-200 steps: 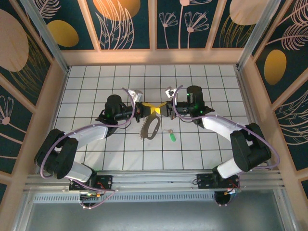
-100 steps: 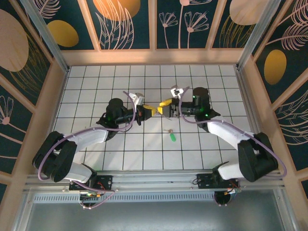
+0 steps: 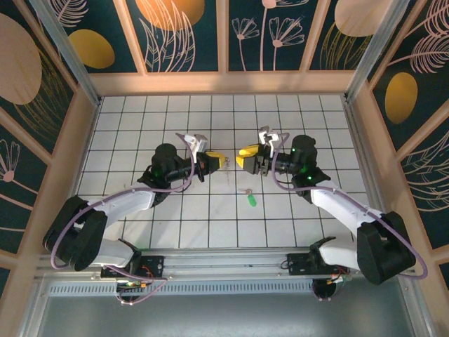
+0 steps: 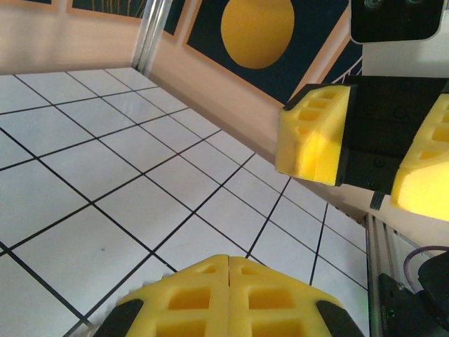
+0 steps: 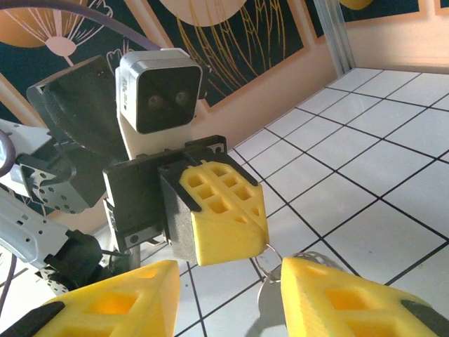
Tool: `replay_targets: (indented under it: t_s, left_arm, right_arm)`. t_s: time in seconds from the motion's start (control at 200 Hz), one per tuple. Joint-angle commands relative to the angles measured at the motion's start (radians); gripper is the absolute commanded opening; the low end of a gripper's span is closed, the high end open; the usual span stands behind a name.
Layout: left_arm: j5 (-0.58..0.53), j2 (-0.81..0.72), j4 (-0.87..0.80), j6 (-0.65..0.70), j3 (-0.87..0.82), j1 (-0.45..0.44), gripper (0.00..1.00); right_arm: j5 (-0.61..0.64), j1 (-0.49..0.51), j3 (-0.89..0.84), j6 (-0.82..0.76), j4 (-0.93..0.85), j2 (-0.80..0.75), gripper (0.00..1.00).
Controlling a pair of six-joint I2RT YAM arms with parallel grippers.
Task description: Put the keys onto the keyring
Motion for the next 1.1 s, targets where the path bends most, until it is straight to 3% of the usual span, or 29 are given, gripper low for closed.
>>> replay_targets:
  t_s: [0.0, 0.841, 0.961, 1.096]
  left_arm:
    - [0.035, -0.018, 0.033, 0.027, 0.026, -0.003, 0.00]
    - [0.113, -0.012, -0.016, 0.058, 0.068, -0.002, 0.00]
    - [0.117, -0.011, -0.015, 0.056, 0.066, -0.003, 0.00]
    - [0.124, -0.011, -0.013, 0.052, 0.065, -0.003, 0.00]
  right_arm:
    - [-0.040, 0.001, -0.009, 0.020, 0.071, 0.037, 0.41]
    - [-0.080, 0.052, 0.046, 0.016, 0.114, 0.174, 0.32]
    - [-0.084, 0.052, 0.055, 0.016, 0.114, 0.178, 0.27]
    - [-0.093, 0.054, 0.060, 0.014, 0.113, 0.181, 0.15]
